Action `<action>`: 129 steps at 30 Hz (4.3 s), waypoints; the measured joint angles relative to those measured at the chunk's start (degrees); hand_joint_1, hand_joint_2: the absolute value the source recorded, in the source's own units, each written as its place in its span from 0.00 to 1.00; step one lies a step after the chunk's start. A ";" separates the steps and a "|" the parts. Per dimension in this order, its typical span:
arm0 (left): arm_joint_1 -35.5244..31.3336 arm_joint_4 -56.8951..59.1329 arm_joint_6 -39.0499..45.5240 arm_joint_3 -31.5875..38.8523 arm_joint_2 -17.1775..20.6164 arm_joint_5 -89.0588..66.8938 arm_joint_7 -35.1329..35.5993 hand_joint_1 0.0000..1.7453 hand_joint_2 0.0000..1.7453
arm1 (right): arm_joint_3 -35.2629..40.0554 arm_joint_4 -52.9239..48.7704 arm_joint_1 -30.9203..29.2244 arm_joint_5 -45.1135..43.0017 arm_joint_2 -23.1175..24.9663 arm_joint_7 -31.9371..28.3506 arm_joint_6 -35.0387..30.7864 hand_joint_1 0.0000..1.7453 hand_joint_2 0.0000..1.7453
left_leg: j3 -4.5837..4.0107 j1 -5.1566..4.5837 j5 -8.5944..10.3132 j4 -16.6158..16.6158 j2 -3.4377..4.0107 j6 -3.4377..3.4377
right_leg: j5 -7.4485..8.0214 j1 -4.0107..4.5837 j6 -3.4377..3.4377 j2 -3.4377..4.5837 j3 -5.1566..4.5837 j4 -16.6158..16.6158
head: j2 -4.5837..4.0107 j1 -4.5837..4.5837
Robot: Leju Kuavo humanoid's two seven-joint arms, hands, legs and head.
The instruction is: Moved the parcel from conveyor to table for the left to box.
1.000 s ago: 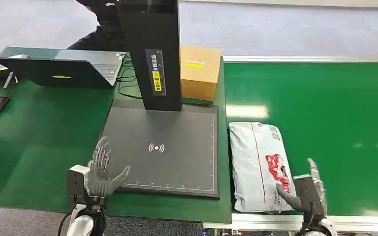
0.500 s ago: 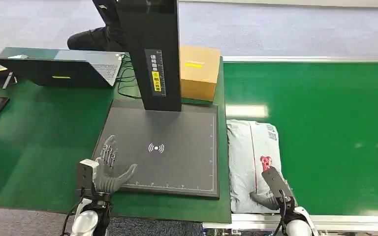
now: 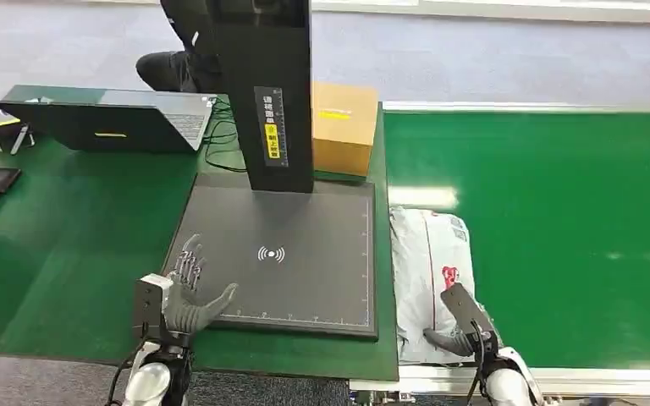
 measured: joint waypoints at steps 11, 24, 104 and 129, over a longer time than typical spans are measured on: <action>0.43 0.04 0.50 -0.35 0.22 0.59 0.31 0.00 1.00 | 0.44 -0.57 0.45 -4.57 -0.31 -2.69 0.52 1.00 1.00 | 0.07 -0.01 -0.02 0.02 0.01 0.16 | 0.22 -0.03 0.40 0.00 0.21 -0.20 | 0.00 0.00; 0.78 -0.72 2.01 -0.26 0.26 1.92 -1.25 0.00 1.00 | 0.39 -2.54 1.37 -7.94 -0.31 -4.07 -0.11 1.00 1.00 | -0.24 0.01 -0.04 0.01 -0.06 0.15 | 0.08 0.01 0.33 -0.03 -0.03 -0.19 | 0.00 0.00; 2.55 -9.68 7.17 1.77 0.35 5.03 -13.38 0.00 1.00 | 56.07 28.74 -43.10 -4.87 -6.17 -41.42 -16.67 0.00 1.00 | -1.20 -0.01 0.41 0.04 -0.27 0.13 | 0.39 -0.01 0.26 -0.24 -0.99 0.07 | 0.00 0.04; 3.28 -9.11 8.57 0.52 0.70 6.49 -12.90 0.00 1.00 | 34.71 3.10 -23.67 -48.89 -5.20 -39.61 9.27 0.00 1.00 | -1.29 -0.03 0.35 0.05 -0.23 0.09 | 0.37 -0.03 0.22 -0.21 -1.12 0.07 | 0.00 0.00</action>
